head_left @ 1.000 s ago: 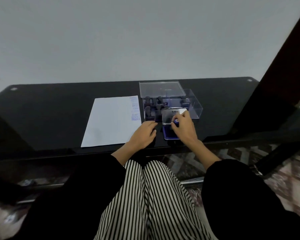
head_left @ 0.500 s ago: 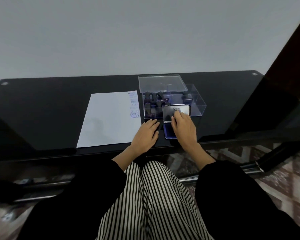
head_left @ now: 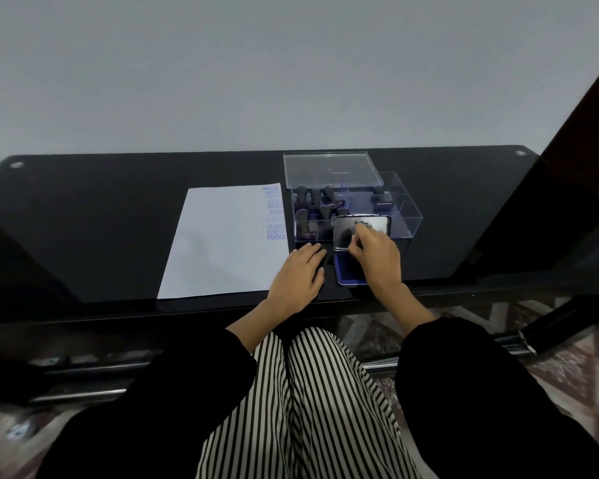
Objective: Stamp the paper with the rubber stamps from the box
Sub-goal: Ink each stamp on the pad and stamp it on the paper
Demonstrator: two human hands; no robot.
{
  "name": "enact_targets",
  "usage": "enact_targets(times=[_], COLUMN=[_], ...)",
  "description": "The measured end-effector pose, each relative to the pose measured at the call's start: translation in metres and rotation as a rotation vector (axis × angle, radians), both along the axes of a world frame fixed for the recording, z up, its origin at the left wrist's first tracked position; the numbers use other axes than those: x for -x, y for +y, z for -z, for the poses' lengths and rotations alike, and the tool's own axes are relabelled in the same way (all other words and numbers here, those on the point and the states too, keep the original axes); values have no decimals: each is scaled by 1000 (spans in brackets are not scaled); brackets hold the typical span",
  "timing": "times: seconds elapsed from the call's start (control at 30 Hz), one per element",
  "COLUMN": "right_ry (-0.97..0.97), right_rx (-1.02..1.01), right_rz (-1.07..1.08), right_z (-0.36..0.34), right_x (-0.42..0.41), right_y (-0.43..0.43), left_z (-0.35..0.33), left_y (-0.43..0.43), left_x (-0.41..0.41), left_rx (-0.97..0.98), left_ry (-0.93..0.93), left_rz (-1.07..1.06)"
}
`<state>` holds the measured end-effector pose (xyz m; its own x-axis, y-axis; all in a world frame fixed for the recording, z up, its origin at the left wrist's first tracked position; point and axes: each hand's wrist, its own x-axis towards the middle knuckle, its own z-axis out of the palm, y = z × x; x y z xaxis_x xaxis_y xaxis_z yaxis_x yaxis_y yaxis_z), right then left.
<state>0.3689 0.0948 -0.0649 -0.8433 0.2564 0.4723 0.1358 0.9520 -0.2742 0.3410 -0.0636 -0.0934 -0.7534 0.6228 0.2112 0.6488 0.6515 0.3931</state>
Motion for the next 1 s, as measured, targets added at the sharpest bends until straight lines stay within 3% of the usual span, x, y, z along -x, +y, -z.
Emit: enact_targets(times=[0.13, 0.3, 0.47, 0.77, 1.0], right_ry=[-5, 168, 215, -109, 165], right_rx=[3, -178, -163, 20, -76], right_rz=[14, 60, 51, 7, -13], right_z=[-1, 11, 17, -2, 13], right_x=[3, -9, -10, 10, -8], right_y=[2, -2, -3, 6, 0], left_z=[1, 1, 0, -1, -2], left_y=[0, 1, 0, 1, 1], left_x=[1, 0, 0, -1, -1], left_rx=[9, 13, 15, 16, 23], left_ry=[2, 4, 1, -1, 4], left_rz=[0, -3, -7, -14, -9])
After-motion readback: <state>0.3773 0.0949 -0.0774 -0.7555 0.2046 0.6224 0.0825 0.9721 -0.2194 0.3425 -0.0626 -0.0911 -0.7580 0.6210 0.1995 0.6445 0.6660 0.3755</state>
